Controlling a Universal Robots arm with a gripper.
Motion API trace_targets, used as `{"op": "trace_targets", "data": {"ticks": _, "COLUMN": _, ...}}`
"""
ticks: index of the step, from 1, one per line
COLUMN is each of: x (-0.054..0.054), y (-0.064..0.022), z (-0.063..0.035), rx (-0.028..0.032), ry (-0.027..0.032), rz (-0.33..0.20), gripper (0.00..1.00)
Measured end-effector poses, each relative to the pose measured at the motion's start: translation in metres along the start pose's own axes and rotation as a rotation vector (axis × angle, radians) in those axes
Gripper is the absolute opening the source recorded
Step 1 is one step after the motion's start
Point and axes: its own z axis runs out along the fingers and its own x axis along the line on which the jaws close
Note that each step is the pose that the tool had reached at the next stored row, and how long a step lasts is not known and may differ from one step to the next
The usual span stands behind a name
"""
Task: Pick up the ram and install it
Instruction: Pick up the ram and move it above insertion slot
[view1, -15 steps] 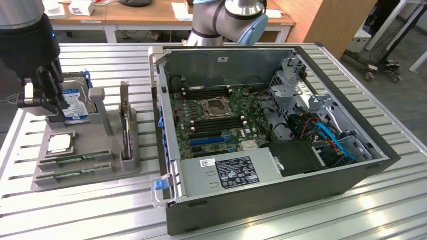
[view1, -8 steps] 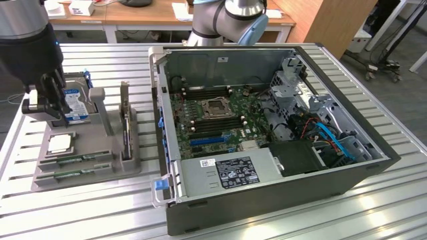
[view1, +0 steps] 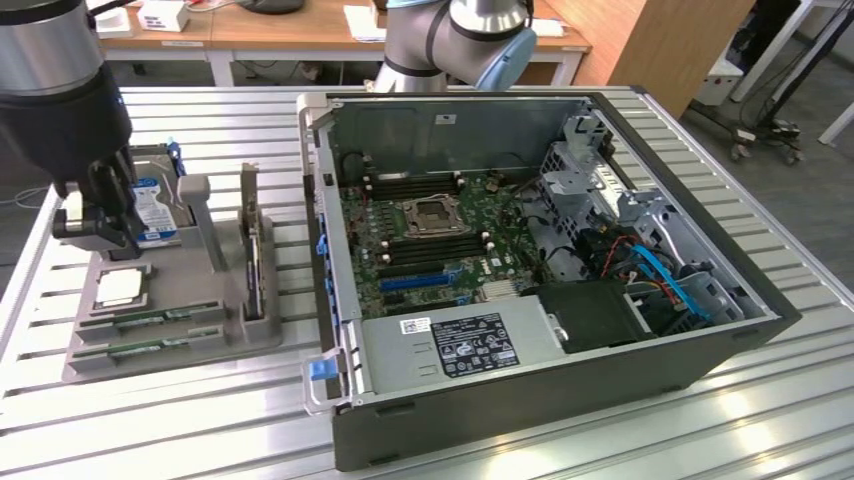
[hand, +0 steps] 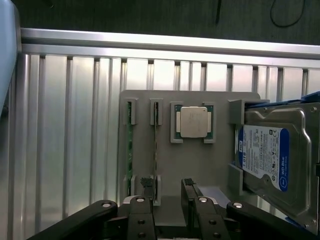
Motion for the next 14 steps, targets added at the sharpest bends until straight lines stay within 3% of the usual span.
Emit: {"op": "trace_targets", "data": {"ticks": 14, "x": 0.001, "y": -0.0009, "z": 0.0213, "rx": -0.0001, "ry": -0.0002, "rz": 0.0, "gripper": 0.35}}
